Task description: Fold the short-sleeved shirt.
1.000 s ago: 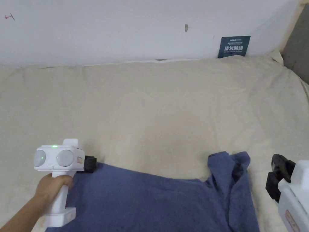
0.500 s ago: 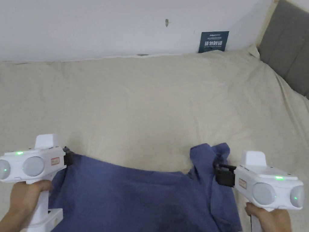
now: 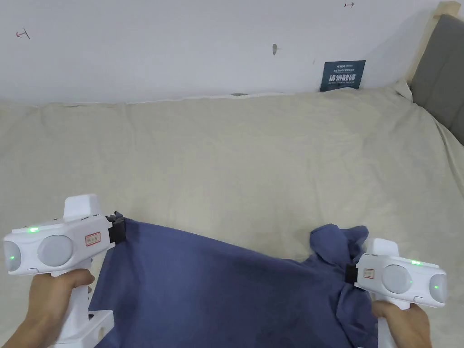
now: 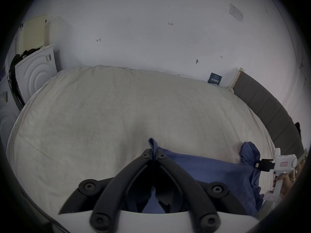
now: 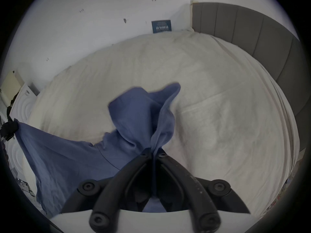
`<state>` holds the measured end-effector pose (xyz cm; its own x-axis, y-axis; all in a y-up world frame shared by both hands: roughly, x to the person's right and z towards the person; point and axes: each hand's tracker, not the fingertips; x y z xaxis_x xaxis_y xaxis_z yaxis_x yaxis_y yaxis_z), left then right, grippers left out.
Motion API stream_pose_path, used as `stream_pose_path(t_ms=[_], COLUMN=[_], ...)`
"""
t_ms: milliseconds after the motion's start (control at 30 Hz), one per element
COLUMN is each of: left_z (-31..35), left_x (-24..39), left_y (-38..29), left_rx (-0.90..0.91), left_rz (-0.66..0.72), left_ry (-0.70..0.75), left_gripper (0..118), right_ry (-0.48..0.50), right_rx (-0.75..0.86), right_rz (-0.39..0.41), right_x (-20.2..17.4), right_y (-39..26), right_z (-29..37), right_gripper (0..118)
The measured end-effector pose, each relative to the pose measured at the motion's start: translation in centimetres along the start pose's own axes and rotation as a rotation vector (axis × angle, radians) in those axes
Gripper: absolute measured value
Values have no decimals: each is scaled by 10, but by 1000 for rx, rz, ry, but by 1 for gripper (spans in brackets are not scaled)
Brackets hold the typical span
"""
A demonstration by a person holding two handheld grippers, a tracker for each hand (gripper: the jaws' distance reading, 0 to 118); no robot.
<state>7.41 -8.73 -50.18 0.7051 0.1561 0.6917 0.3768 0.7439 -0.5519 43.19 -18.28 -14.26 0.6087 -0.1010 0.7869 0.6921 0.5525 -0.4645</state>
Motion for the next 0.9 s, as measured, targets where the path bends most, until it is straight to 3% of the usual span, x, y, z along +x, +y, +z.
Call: stream_pose_path(t_ms=[233, 400, 533, 633, 733, 900], left_z=[53, 103, 141, 167, 189, 211], left_x=[-4, -3, 3, 5, 10, 4], left_y=[13, 59, 120, 166, 207, 266], left_rx=[119, 253, 390, 474, 549, 639], left_rz=[51, 77, 36, 43, 16, 72], left_ry=[13, 7, 62, 63, 104, 133], left_gripper=[2, 2, 2, 2, 2, 2], right_ry=[114, 156, 137, 189, 148, 145], right_rx=[207, 427, 601, 674, 783, 891], right_rz=[74, 130, 192, 178, 223, 224], right_x=[4, -6, -29, -41, -55, -68], right_y=[26, 80, 135, 175, 209, 264], right_z=[91, 163, 225, 259, 287, 320], right_gripper=[4, 4, 4, 4, 4, 4])
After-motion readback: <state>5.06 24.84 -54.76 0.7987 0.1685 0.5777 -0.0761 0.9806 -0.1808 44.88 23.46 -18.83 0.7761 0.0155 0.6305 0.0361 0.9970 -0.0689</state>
